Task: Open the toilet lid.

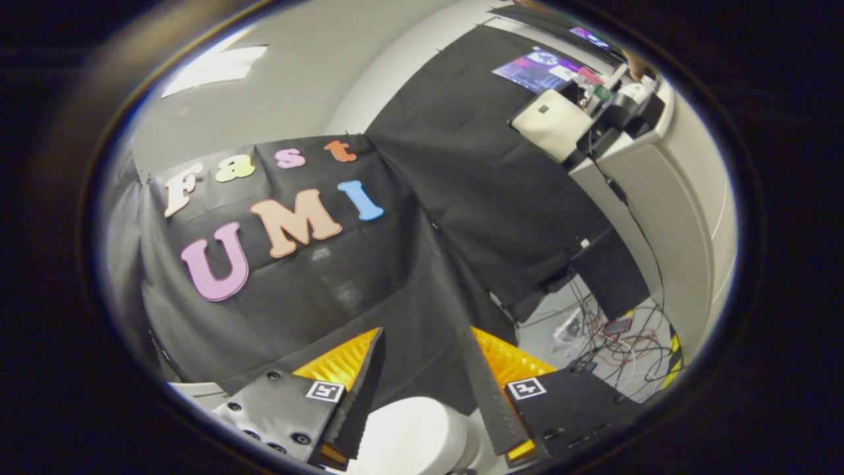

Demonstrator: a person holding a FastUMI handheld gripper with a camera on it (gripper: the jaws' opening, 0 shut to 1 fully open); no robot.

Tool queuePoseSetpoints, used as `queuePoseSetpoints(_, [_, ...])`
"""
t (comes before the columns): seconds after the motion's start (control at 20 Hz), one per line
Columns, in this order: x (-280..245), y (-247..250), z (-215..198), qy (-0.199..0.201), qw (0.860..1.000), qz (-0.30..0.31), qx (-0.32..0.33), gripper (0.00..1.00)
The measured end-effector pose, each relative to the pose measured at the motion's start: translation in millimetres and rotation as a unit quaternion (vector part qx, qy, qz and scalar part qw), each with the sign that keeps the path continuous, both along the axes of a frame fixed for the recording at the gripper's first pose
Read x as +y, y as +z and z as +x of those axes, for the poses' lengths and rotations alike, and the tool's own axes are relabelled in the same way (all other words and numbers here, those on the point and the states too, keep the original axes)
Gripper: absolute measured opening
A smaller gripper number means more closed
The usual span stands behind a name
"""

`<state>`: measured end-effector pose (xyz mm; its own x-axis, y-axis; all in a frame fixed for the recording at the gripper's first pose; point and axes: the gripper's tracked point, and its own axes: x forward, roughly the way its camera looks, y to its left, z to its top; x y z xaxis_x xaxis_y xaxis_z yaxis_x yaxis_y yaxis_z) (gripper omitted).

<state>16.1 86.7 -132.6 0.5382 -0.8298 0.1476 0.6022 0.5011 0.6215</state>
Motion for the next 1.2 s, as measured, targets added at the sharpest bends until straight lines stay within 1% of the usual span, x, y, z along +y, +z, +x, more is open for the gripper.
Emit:
queuePoseSetpoints(0.25, [18.6,-31.0,20.2,0.033,0.997,0.053,-0.046,0.75])
queuePoseSetpoints(0.55, [48.4,-95.0,42.9,0.069,0.987,0.14,-0.046,0.75])
queuePoseSetpoints(0.75, [62.4,-128.9,49.1,0.076,0.98,0.182,-0.041,0.75])
queuePoseSetpoints(1.0, [76.5,-152.3,47.2,0.068,0.977,0.203,-0.021,0.75])
queuePoseSetpoints(1.2, [83.9,-162.7,34.2,0.059,0.975,0.214,-0.03,0.75])
